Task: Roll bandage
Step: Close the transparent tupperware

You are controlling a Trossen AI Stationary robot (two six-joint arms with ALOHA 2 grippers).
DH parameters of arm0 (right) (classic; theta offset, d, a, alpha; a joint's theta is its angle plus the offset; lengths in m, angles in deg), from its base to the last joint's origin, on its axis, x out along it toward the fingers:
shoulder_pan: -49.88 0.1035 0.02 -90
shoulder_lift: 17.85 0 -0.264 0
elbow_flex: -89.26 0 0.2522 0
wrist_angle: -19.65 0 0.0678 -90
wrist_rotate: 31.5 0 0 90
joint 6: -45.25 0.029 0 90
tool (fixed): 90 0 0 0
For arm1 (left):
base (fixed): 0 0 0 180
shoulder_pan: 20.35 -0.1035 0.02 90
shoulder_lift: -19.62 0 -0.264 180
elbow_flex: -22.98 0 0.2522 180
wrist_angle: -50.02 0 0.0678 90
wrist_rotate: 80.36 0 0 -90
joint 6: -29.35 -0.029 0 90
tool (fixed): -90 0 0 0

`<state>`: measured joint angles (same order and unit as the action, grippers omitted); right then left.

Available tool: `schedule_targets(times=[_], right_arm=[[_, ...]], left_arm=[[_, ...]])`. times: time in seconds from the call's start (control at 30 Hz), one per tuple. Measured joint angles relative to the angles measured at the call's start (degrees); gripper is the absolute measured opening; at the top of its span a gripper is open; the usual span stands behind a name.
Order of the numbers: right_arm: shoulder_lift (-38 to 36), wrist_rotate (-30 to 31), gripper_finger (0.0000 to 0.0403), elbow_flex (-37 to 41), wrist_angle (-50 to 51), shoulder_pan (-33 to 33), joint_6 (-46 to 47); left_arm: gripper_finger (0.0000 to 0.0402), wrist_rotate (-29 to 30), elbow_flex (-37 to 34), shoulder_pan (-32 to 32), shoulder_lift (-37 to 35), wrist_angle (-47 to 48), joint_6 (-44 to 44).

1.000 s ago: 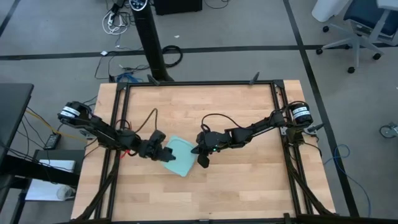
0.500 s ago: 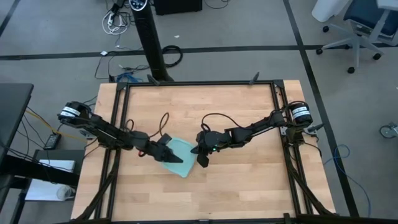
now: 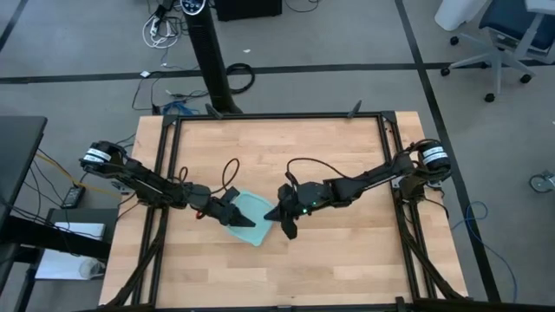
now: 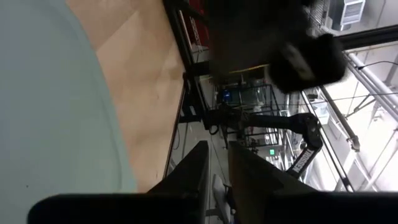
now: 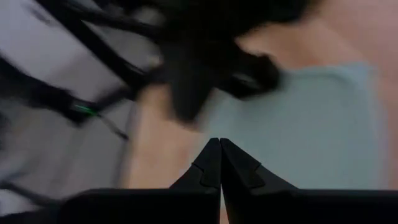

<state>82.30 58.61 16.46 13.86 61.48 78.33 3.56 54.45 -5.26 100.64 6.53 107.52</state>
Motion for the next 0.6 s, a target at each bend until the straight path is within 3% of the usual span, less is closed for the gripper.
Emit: schedule_targets(times=[0.13,0.4,0.6], right_arm=[[0.04,-1.17,0.0,-0.07,-4.27,2.64,3.3],[1.24,2.04,0.0,-0.07,-4.7,6.38,3.82],[6.25,1.52,0.0,-2.01,-5.88,6.51,7.1]], left_arm=[[0.0065,0.02,-0.04,0.0,0.02,-0.22,-0.08],[0.0065,0.39,-0.08,0.04,0.02,-0.2,-2.09],[0.0065,0.42,-0.09,0.02,0.04,-0.17,-3.78]])
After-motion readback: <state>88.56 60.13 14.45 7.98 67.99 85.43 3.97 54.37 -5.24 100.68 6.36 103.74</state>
